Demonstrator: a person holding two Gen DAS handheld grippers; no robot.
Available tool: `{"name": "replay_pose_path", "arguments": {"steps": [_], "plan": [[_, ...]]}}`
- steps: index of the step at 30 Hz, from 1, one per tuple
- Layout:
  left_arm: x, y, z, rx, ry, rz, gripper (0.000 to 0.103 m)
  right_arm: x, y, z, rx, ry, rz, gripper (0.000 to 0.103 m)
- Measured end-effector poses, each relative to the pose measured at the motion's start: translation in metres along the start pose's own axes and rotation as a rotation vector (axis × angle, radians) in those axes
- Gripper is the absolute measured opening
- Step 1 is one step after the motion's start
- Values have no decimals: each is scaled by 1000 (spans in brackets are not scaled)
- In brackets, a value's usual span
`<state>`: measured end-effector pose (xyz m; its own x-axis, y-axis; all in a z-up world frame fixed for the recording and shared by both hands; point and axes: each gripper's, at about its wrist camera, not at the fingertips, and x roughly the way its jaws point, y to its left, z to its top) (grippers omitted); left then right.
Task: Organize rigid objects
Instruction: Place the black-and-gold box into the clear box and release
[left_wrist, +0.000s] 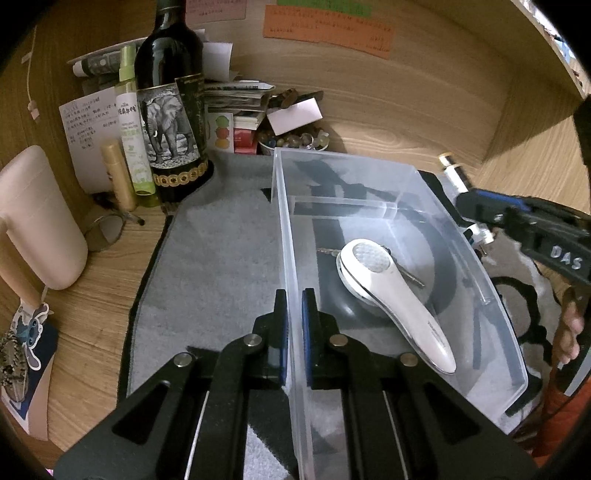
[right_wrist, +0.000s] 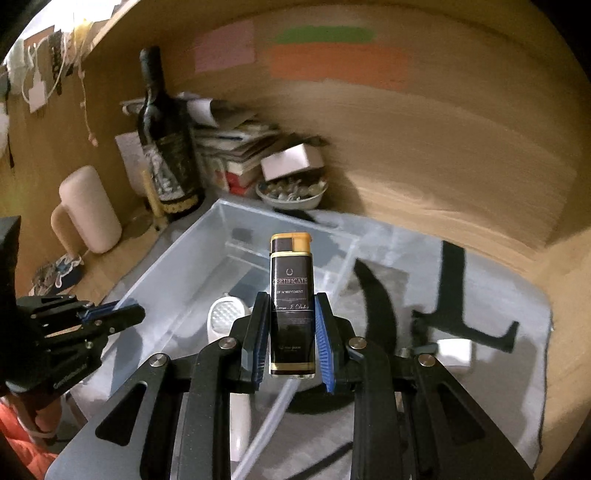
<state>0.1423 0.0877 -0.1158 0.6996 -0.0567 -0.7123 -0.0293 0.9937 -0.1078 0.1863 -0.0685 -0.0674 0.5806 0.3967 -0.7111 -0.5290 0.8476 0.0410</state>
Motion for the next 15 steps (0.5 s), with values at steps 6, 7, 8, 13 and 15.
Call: {"name": "replay_pose_path", "arguments": {"steps": [6,7,8,13,15], "plan": [[0,1,1,-5,-1,-13,7,31,8,-2,-14,87,13,22],[0,1,0,-7,-2,-16,7,35,10,-3,-20,103,13,22],[0,1,1,-8,-2,-18,7,37,10,-4,-23,111,13,22],[0,1,1,-6,-4,-23,7,34,16,-6,-54,104,8,23],[0,1,1,-7,-4,-25,7,28,16,-5,-57,85,4,34]]}}
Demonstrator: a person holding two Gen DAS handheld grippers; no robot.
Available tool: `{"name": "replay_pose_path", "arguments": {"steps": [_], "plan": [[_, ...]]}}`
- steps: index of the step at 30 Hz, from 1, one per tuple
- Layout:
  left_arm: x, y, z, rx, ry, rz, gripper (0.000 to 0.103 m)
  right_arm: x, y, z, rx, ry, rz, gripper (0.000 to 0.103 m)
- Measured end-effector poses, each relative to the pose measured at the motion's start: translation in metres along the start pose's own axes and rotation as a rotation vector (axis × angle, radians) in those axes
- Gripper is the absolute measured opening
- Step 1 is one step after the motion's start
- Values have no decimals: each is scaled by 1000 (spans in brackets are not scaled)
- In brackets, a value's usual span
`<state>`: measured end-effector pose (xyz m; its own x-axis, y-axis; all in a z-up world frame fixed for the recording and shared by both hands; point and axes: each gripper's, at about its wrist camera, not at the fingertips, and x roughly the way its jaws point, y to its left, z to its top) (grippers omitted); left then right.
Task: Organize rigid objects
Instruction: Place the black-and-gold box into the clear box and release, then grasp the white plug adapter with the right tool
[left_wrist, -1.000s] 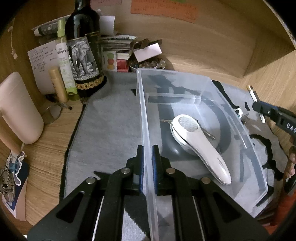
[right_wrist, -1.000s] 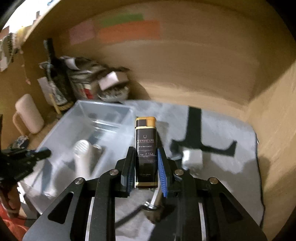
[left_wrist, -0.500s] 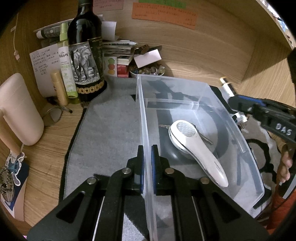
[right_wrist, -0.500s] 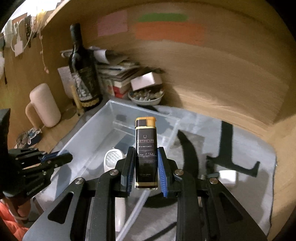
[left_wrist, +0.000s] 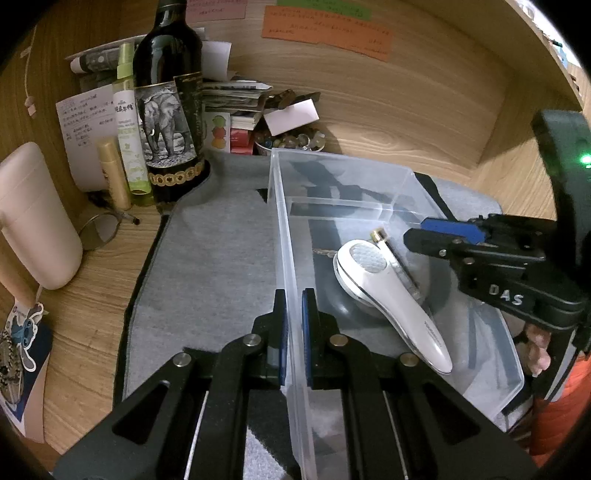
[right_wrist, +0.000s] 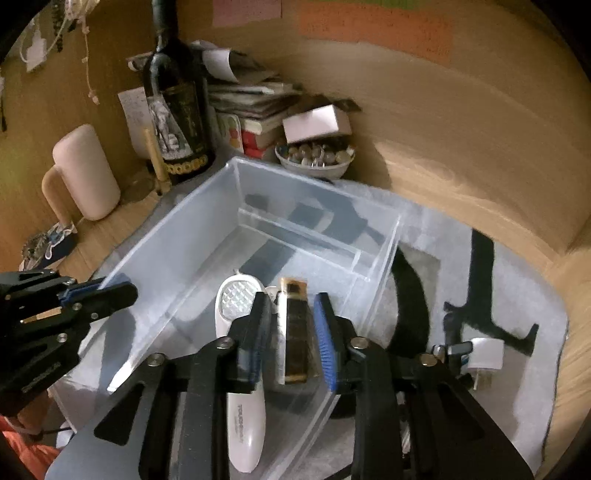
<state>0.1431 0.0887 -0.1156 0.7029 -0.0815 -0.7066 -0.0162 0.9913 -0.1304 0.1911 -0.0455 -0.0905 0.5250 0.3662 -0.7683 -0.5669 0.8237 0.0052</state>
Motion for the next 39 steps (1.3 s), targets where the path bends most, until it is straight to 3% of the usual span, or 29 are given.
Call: {"name": "replay_pose_path", "arguments": {"steps": [1,6,10,18,24,30,35,38,39], "plan": [[0,0,0,0,0,-1,7,-4,-1,0,3,-16,-6,40],[0,0,0,0,1,0,7,-23,-16,-2,29,-64,-46,45],[0,0,0,-2,1,-1,7,-35,-37,-8,72,-93,-99,61],[2,0,1,-2,4,4,7,-40,-95,-30,198,-43,-220,61],[3,1,1,-4,6,3,7,-16,-137,-47,286,49,-281,60],[3,2,1,-5,7,3,7,5,-152,-56,312,114,-299,60],[4,1,1,-5,6,6,7,13,-152,-53,285,116,-313,60],[4,1,1,-4,7,5,7,18,-152,-51,263,113,-327,39],[4,1,1,-4,7,6,7,19,-152,-51,258,118,-328,37]]}}
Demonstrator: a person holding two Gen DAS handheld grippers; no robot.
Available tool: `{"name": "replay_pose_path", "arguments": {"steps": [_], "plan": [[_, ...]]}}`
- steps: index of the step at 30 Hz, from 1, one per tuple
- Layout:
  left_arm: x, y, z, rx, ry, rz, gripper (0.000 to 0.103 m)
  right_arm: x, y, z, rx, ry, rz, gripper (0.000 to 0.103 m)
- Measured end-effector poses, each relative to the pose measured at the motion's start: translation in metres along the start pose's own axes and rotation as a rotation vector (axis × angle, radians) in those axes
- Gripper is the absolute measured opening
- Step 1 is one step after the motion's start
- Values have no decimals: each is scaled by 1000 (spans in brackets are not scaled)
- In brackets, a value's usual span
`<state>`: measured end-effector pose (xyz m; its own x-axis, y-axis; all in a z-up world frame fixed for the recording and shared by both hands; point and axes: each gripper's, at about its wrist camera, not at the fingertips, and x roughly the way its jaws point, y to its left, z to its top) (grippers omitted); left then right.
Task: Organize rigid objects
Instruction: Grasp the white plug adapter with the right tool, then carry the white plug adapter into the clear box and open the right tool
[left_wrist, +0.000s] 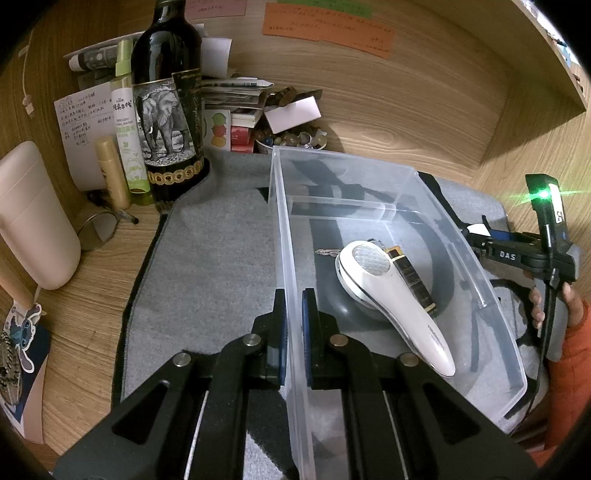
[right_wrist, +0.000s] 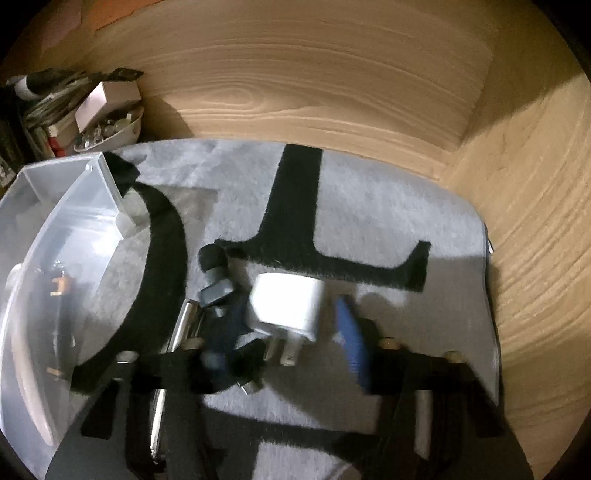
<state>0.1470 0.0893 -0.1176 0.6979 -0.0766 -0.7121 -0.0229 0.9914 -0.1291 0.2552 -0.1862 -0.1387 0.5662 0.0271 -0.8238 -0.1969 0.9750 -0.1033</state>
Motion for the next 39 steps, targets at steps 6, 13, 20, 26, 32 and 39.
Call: {"name": "replay_pose_path", "arguments": {"steps": [6,13,20,26,32,39], "plan": [[0,0,0,-1,0,-1,7,-8,0,0,12,-44,5,36],[1,0,0,4,1,0,7,-46,14,4,-23,-144,12,36],[1,0,0,5,-1,3,7,-85,37,12,-68,-259,49,36],[1,-1,0,6,-1,4,7,-107,59,18,-106,-333,116,36],[1,-1,0,6,-1,4,7,-111,88,22,-152,-343,201,37],[1,-1,0,7,-1,5,7,-87,127,25,-202,-247,292,37]]}}
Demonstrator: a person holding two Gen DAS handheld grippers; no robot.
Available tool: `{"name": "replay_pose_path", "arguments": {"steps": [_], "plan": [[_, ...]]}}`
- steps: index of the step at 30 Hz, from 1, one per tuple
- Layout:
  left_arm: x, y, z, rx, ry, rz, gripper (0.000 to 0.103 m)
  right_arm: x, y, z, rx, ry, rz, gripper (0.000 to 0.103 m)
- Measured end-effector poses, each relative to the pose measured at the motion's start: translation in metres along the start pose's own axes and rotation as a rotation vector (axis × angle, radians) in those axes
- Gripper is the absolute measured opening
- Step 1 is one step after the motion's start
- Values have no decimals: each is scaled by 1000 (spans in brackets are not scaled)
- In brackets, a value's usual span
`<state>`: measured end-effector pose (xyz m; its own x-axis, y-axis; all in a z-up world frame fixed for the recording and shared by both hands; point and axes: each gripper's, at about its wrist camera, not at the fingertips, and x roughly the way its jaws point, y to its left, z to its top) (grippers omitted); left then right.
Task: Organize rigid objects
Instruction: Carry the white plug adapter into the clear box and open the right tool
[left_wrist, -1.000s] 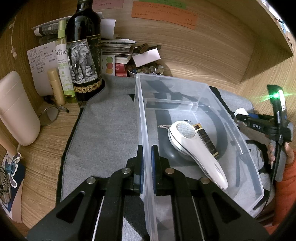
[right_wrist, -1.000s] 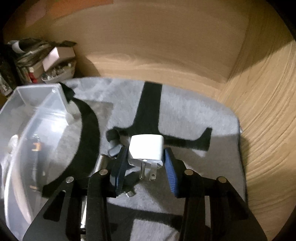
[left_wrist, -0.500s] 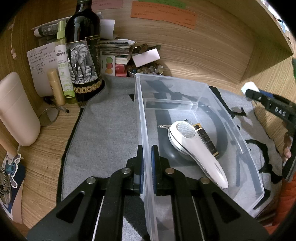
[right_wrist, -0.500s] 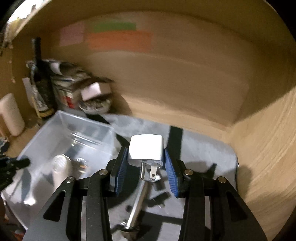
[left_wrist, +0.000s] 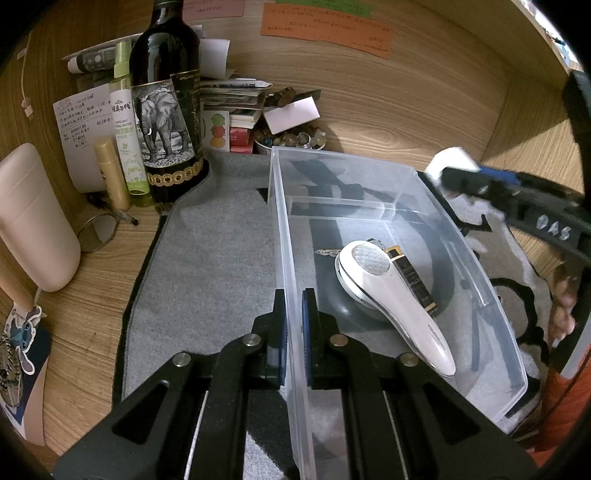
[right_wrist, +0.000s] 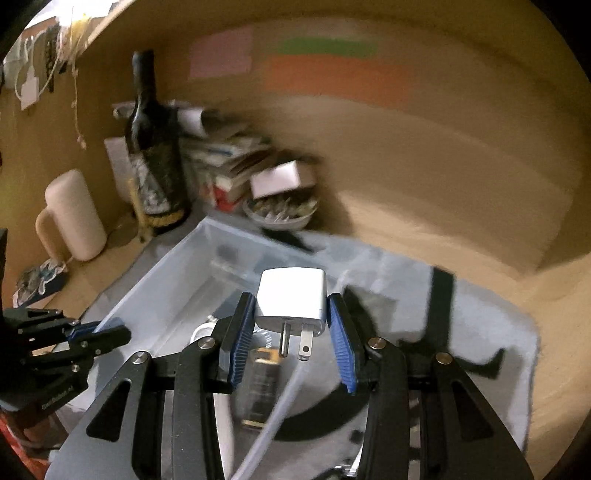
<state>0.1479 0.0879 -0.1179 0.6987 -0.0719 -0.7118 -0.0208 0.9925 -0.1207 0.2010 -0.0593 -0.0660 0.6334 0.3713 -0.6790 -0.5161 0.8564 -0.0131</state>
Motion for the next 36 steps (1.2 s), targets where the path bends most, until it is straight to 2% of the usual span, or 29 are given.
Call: {"name": "replay_pose_path", "arguments": {"steps": [8,17,20,22,25,30,36], "plan": [[0,-1,0,0,0,-2,7,29,12,-10,-29,107,38,37],[0,-2,1,-3,-1,-7,7,37,18,-15,-47,158,60,37],[1,-2,1,-2,-1,-7,7,34,17,-14,-48,149,55,40],[0,-1,1,-3,-1,-8,7,28,16,-13,-43,134,54,48],[0,-1,1,-4,-2,-8,7,19,13,-12,-36,109,44,53],[1,-2,1,-3,-2,-7,7,0,0,-9,-6,64,1,58],[1,-2,1,0,-1,-6,7,-26,-30,-5,64,3,-55,59]]}}
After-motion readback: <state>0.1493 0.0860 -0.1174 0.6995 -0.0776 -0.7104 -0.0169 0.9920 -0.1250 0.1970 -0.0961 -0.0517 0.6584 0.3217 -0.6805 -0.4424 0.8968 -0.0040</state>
